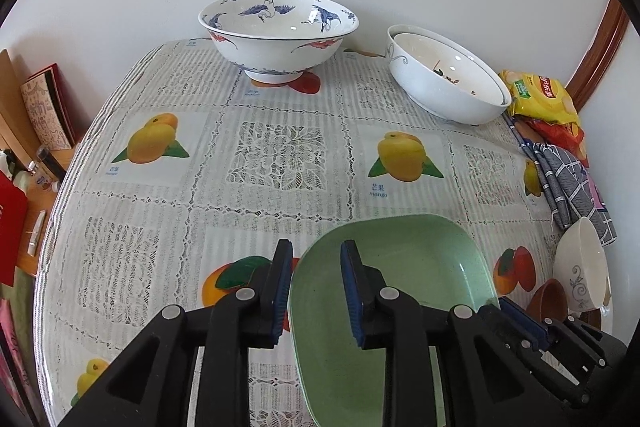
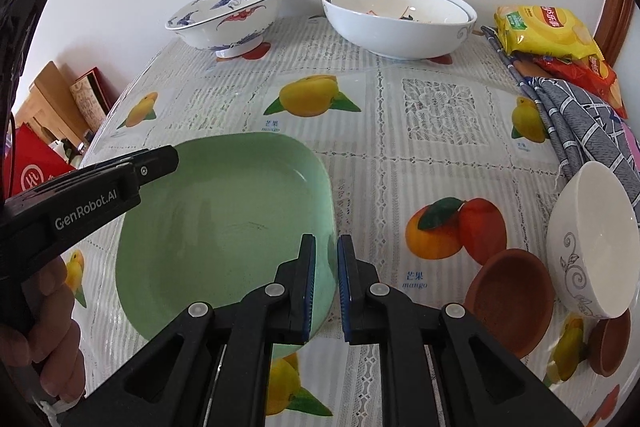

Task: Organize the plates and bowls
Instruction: 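Lower the pale-green plate onto the light-blue plate with both tools, then open both tools and release the stacked plates, then grasp one brown clay dish with the right tool while the left tool grasps the other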

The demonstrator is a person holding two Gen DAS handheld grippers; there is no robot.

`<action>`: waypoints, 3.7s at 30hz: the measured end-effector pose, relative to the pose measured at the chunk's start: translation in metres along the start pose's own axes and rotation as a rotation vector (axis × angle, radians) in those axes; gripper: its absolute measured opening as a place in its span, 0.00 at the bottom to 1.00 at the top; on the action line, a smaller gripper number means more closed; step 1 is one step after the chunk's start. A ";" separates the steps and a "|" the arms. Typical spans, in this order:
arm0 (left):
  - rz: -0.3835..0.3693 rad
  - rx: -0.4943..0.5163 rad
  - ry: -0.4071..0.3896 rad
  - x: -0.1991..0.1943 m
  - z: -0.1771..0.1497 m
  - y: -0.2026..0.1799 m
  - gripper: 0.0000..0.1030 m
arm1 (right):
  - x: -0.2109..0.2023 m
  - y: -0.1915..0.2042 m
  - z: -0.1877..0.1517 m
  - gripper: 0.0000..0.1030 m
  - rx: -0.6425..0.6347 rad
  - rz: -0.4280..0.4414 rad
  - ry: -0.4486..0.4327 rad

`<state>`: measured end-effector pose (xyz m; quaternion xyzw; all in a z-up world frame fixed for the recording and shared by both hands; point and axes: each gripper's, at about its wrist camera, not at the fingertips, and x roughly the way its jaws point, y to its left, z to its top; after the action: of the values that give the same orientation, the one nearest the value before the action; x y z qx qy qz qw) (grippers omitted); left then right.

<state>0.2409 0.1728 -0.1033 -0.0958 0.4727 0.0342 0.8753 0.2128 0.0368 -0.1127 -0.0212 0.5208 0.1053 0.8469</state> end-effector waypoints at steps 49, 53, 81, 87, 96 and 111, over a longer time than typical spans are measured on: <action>-0.067 0.116 0.008 -0.053 -0.072 -0.173 0.44 | -0.131 -0.230 -0.125 0.58 0.250 -0.308 -0.139; -0.064 0.098 0.041 -0.036 -0.077 -0.180 0.44 | -0.122 -0.245 -0.130 0.58 0.270 -0.276 -0.104; -0.059 0.132 0.152 0.032 -0.071 -0.206 0.37 | -0.060 -0.277 -0.119 0.37 0.347 -0.180 -0.039; -0.072 0.147 0.158 0.034 -0.070 -0.208 0.23 | -0.057 -0.278 -0.116 0.23 0.368 -0.182 -0.055; -0.093 0.194 0.131 0.021 -0.072 -0.213 0.08 | -0.067 -0.274 -0.117 0.08 0.388 -0.137 -0.089; -0.114 0.210 0.062 -0.036 -0.076 -0.208 0.08 | -0.113 -0.252 -0.115 0.09 0.358 -0.130 -0.146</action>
<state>0.1896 -0.0449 -0.0860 -0.0313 0.4944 -0.0681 0.8660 0.1134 -0.2436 -0.0835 0.1036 0.4661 -0.0424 0.8776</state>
